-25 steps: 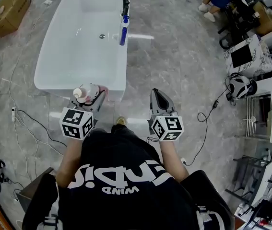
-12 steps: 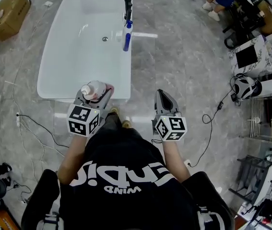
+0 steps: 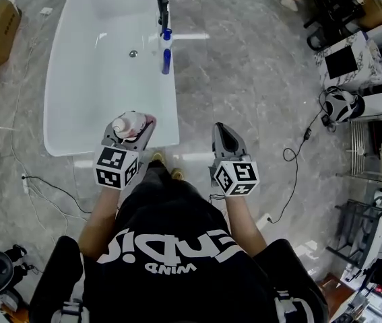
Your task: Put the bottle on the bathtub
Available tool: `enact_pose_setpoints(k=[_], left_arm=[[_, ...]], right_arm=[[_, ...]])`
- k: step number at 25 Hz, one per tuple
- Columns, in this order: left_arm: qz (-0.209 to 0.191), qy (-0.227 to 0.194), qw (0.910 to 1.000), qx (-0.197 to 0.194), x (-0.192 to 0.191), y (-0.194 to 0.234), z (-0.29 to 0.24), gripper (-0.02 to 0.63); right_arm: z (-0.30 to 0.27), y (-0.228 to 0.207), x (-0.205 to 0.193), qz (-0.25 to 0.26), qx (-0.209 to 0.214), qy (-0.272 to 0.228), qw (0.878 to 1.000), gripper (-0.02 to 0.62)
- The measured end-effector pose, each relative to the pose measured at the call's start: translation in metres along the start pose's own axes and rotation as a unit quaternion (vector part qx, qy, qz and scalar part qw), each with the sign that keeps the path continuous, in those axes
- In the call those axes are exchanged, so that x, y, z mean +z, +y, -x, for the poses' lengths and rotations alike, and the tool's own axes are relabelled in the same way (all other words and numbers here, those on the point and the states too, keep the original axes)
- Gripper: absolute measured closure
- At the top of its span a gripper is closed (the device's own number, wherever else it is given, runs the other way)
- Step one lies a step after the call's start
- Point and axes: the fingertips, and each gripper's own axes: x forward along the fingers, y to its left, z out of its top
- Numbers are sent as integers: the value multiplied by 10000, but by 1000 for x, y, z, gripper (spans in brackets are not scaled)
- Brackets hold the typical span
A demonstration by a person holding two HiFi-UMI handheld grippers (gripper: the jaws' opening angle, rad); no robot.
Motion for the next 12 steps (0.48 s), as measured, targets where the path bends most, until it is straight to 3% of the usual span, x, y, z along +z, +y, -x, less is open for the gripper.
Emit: enact_pose_setpoints(k=[12], left_arm=[[-170, 351, 9988, -284, -17, 43, -106, 371]], right_arm=[[-72, -31, -1, -95, -193, 205, 9996, 571]])
